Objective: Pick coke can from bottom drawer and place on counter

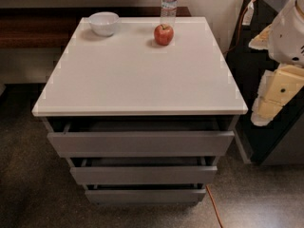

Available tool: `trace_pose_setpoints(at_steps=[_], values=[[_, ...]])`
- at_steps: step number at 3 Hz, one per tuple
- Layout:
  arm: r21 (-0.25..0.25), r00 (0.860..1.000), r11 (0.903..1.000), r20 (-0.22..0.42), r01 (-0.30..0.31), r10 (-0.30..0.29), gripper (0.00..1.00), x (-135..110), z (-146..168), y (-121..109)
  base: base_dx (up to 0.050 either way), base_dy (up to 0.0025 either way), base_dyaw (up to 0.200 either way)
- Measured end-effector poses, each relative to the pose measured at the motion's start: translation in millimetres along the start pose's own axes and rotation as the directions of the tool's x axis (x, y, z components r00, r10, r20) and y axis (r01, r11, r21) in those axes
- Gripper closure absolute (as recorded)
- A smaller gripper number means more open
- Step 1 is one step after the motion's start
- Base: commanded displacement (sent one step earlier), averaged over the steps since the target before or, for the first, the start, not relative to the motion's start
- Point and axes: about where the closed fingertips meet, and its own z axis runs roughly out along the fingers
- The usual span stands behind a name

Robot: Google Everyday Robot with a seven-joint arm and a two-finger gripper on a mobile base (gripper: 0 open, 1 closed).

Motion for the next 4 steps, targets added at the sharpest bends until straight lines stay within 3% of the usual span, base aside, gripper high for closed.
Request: trace_pose_setpoints(at_steps=[1,3,4], values=[[0.000,1.000,1.0000,0.000,0.000,0.000,0.00,0.0,0.0,0.0,-0.050,0.00000,0.000],[0.006,1.000,0.9999,-0.015,-0.015,0.015,0.00,-2.3,2.3,0.3,0.000,0.00000,0.000],[0.016,1.000,0.9998,-0.013,-0.012,0.012,0.00,-14.4,13.3,11.1,0.000,0.00000,0.000]])
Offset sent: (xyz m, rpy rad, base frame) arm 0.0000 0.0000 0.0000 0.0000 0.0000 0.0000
